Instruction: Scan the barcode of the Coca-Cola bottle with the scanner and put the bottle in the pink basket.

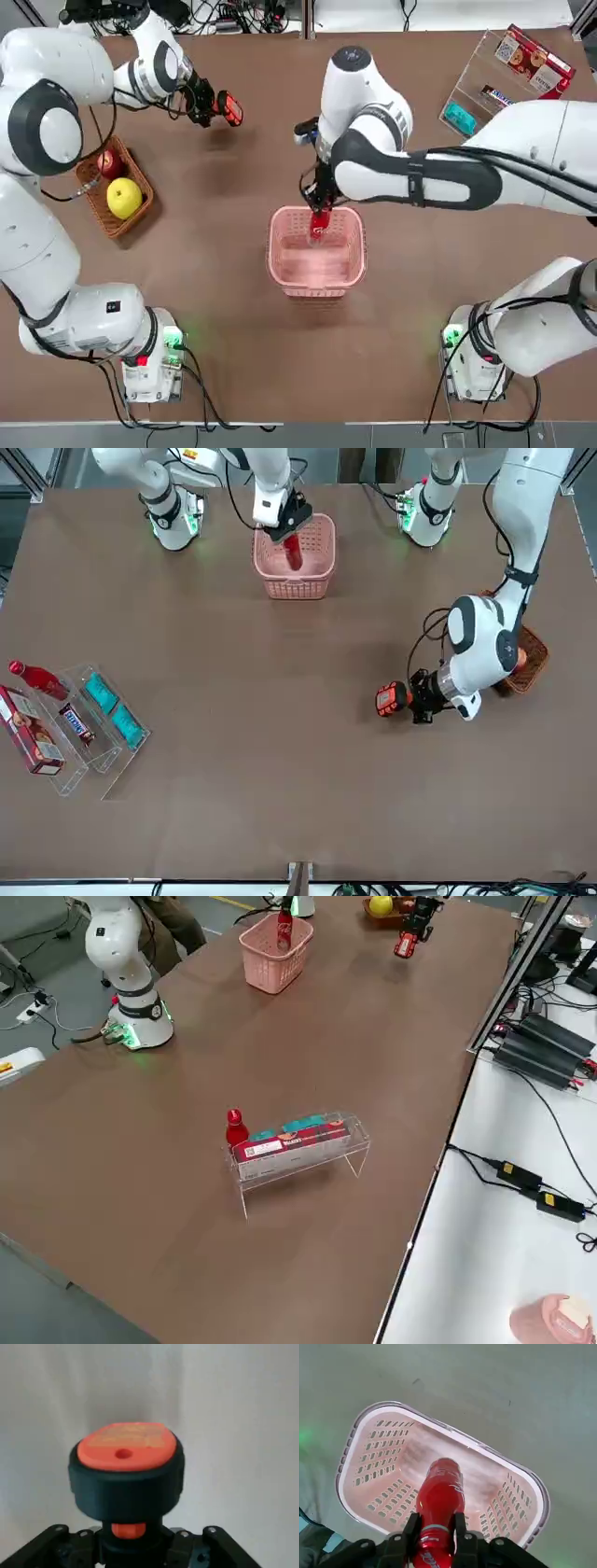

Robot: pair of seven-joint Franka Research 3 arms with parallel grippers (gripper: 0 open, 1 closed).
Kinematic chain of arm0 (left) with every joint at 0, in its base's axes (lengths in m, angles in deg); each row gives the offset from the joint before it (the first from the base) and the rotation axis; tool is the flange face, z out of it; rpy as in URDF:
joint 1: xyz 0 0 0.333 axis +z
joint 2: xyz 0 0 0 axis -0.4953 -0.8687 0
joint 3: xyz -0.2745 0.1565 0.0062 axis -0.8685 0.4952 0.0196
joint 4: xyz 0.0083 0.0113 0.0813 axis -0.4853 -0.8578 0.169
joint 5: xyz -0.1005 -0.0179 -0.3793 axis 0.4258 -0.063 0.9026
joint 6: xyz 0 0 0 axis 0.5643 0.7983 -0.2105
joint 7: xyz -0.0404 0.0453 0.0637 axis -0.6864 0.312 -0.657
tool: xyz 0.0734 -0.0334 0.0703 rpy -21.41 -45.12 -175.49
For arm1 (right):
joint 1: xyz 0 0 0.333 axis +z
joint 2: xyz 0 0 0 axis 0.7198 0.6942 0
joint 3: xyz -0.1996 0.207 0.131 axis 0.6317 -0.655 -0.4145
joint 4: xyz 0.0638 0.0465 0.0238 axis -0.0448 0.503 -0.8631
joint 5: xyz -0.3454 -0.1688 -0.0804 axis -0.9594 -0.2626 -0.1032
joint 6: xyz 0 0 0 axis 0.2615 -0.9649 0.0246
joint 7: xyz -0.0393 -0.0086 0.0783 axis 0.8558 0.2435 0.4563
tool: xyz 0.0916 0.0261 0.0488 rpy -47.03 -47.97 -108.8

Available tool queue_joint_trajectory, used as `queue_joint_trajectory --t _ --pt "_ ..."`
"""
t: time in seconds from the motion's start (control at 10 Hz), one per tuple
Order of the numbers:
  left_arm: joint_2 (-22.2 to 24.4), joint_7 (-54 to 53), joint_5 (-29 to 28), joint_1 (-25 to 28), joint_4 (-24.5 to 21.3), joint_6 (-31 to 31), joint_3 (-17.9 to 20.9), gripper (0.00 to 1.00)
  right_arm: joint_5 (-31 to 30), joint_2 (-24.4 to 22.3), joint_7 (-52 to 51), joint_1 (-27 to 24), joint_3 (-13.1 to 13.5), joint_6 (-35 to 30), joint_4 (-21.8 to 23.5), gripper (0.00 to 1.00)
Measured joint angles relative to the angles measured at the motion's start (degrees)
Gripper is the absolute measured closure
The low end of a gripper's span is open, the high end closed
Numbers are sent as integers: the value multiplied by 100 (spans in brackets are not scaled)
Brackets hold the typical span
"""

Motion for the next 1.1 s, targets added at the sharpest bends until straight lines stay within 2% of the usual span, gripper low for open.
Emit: queue_joint_trajectory --t 0.3,0.8,1.1 --pt "-245 27 -396 176 -47 -232 37 91 -20 81 19 43 1 83 45 65" --pt "-345 42 -418 182 -45 -285 30 91 -165 322 32 89 2 269 55 65" --pt "-430 43 -418 182 -33 -307 30 91 -326 510 292 227 1 661 158 65"
